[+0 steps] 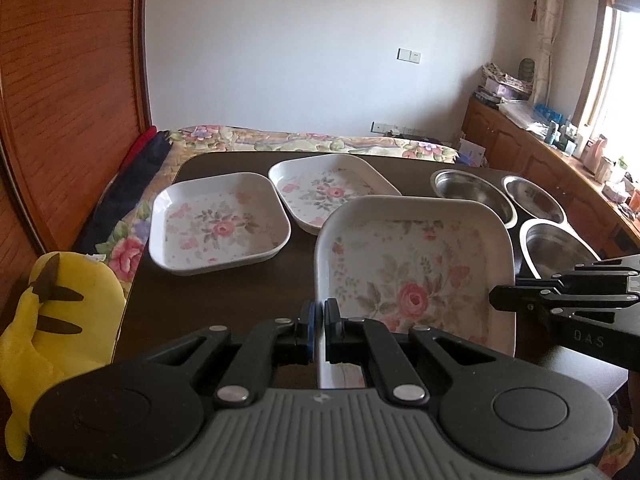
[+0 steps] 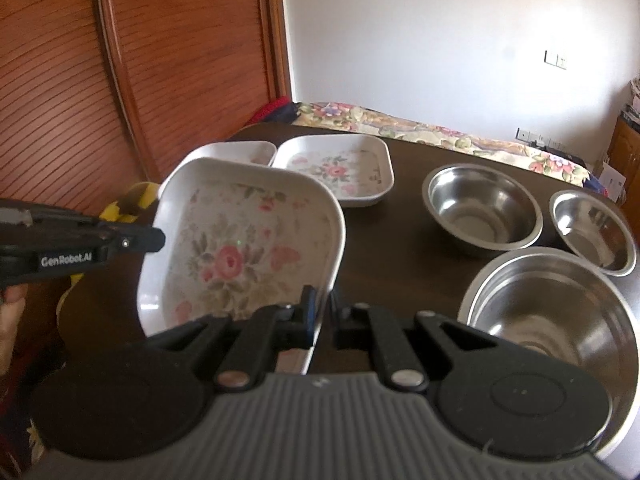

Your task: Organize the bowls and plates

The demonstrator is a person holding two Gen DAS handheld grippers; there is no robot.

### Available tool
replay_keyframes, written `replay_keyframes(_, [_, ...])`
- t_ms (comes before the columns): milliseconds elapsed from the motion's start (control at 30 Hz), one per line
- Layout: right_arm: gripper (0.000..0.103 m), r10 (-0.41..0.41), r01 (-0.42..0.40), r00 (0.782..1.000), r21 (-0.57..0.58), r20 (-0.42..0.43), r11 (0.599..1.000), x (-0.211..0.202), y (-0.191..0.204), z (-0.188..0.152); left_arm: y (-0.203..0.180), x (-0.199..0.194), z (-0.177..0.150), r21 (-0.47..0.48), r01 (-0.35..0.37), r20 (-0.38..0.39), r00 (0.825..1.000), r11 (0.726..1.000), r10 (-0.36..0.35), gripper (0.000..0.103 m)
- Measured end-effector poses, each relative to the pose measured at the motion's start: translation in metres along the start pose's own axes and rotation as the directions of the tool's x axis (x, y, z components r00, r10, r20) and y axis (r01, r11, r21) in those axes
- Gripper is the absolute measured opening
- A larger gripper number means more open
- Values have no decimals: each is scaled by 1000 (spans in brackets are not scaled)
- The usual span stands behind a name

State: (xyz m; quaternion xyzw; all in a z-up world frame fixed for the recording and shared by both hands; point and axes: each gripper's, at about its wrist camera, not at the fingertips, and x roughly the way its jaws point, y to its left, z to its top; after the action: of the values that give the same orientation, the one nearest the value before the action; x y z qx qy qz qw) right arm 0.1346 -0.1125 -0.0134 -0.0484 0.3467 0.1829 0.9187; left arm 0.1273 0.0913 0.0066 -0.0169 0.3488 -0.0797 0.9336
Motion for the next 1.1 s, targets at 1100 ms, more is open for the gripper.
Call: replay_keyframes(1100, [12,-76,76,994,-3,-78,997,46,-7,-21,-4,69,-11,-17,-13,-94,996,1000,11,14])
